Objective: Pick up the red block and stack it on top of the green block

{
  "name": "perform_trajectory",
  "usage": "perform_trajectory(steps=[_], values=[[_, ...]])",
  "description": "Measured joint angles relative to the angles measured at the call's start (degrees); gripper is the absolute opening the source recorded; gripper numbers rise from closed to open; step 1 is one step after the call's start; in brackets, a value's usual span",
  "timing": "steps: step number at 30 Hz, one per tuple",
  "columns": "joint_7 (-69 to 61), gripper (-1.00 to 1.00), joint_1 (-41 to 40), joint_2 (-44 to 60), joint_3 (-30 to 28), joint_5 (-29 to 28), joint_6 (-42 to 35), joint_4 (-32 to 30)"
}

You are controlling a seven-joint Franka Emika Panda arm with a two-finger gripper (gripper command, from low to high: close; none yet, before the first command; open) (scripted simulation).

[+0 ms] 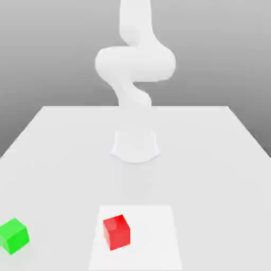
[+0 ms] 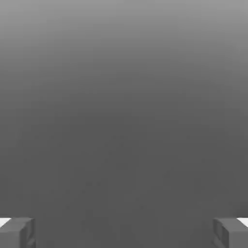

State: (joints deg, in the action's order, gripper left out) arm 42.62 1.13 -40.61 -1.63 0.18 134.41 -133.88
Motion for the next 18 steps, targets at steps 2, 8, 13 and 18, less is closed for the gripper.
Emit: perform_trajectory(steps=[2, 8, 13, 18], values=[[-2.76, 0.0, 0.91, 4.42, -1.36, 0.21, 2.22, -1.77], [-10.9, 0.0, 2.98, 16.97, -4.8, 1.23, 8.51, -6.79], [-17.79, 0.0, 4.04, 27.39, -6.95, 2.31, 13.71, -10.94], [-24.39, 0.0, 3.98, 37.77, -8.08, 2.96, 18.91, -15.1]])
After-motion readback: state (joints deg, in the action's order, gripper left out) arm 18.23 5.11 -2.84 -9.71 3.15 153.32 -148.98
